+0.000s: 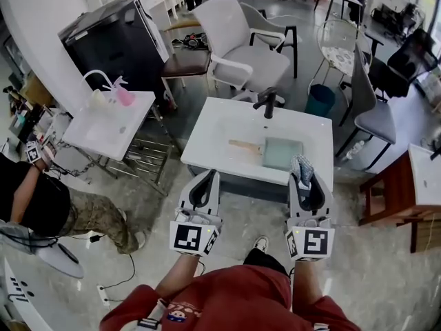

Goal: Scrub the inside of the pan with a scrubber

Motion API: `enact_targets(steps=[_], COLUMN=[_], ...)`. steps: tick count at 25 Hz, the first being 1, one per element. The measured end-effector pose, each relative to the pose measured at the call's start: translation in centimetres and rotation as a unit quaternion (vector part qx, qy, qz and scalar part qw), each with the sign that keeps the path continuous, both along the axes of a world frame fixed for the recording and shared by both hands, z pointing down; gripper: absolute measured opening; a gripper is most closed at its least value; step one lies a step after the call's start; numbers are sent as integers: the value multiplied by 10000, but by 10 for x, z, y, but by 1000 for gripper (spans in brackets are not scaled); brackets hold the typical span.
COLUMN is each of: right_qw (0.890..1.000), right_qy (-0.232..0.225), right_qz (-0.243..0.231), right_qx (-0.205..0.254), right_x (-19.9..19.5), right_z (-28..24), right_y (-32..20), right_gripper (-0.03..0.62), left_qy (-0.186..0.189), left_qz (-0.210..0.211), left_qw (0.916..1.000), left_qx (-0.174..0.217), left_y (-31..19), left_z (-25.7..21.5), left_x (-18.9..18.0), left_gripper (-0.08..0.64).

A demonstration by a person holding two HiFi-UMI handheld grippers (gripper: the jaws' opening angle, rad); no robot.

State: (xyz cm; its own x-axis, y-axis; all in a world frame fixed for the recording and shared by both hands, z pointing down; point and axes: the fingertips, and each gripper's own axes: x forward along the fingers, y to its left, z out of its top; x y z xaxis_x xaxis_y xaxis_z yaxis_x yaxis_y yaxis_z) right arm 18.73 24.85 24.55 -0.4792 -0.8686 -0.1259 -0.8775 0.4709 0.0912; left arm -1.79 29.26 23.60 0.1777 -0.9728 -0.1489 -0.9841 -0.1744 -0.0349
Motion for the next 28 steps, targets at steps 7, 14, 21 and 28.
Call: enact_targets(steps=[7,14,21,28], right_qw=[9999,9998,9996,9992], right_qy=[0,26,62,143], right_qz=[-55,-122,-152,-32], right_qx=[-97,-142,-239,-379], right_x=[24,43,51,33], right_z=[0,5,15,30], right_y=[-81,-146,-186,-223], right_gripper=[181,181,181,181], left_qy=[15,1,82,177], left_qz=[-28,-81,-151,3], left_qw=[10000,9999,9996,9993], left_qx=[-27,-114,-213,-330], left_y=[-77,-139,-174,-219], left_z=[-5,2,13,30], left_x=[25,44,51,32], left_gripper=[14,14,14,14])
